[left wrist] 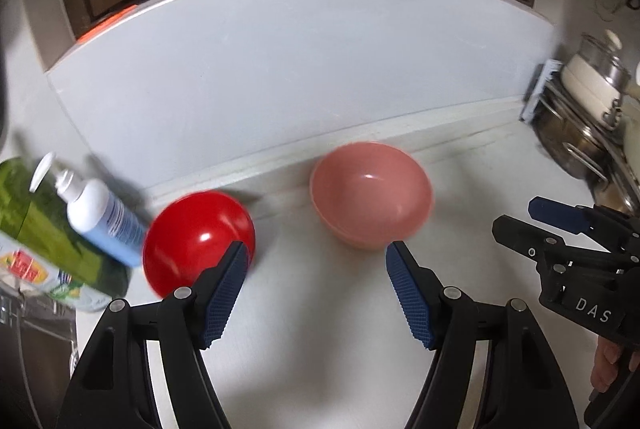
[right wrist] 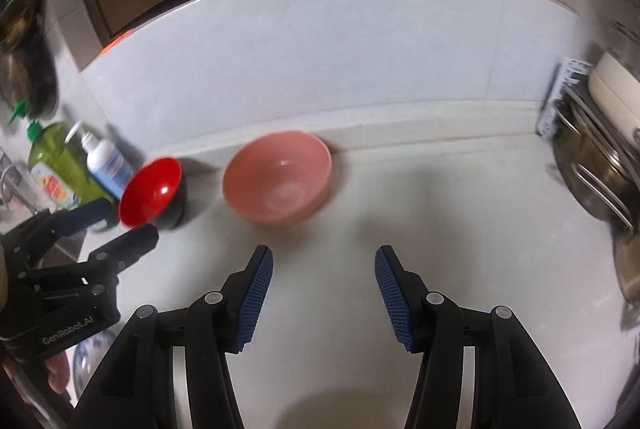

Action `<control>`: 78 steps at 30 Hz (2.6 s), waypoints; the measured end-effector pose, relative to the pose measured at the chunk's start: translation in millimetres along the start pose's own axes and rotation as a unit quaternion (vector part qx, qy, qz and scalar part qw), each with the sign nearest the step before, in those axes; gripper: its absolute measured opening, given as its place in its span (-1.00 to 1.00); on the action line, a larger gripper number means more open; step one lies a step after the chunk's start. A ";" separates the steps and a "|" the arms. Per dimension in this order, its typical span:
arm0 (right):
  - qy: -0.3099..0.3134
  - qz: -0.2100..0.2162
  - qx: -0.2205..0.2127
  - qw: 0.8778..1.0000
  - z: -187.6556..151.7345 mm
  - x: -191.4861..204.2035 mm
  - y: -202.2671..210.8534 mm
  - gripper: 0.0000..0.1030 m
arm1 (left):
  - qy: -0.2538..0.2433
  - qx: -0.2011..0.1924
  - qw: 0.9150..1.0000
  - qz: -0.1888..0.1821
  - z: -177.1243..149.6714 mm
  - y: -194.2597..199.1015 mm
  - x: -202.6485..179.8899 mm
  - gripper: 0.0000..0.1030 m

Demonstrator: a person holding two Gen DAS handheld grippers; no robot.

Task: Organize plates and bowls
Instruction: 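Move the right tool to the rim of the pink bowl, then close the right tool on the pink bowl rim and lift it, then carry the pink bowl over the white bowl and lower it in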

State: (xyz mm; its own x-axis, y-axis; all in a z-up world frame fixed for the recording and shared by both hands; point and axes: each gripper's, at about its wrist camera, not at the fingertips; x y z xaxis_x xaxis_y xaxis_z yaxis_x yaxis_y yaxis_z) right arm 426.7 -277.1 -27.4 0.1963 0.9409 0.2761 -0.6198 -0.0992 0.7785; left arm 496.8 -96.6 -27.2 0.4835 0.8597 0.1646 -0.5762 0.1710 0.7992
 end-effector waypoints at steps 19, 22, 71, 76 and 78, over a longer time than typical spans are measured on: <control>-0.020 -0.007 0.064 0.998 45.2 4.1 -103.2 -0.07 | -0.020 0.055 0.998 0.007 32.8 -117.2 12.9 0.26; -0.026 -0.011 0.071 0.997 48.0 3.1 -114.5 -0.10 | -0.017 0.065 0.998 -0.002 32.6 -127.7 12.8 0.14; -0.013 -0.010 0.030 0.999 -42.1 -5.3 47.4 -0.70 | -0.022 0.020 0.994 -0.109 -39.1 57.3 -63.0 -0.79; -0.021 -0.014 0.026 0.999 -65.7 -12.0 73.8 -0.70 | -0.034 0.013 0.992 -0.121 -55.8 80.2 -79.1 -0.77; -0.028 -0.014 0.025 0.999 -73.3 -21.2 86.1 -0.70 | -0.036 0.014 0.991 -0.127 -62.8 86.8 -83.8 -0.77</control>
State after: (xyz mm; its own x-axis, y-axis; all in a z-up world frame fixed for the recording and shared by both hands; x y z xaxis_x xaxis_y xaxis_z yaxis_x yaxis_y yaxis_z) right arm 313.5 -281.9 -7.5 0.2552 0.9241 0.2844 -0.5759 -0.0910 0.8124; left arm 364.8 -123.6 -7.9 0.6572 0.7538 -0.0027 -0.4129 0.3630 0.8353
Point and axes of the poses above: each gripper's, at about its wrist camera, not at the fingertips, and y roughly against the way its jaws point, x to its left, z to its top, and after that the axes turned 11 degrees about -y, right-handed
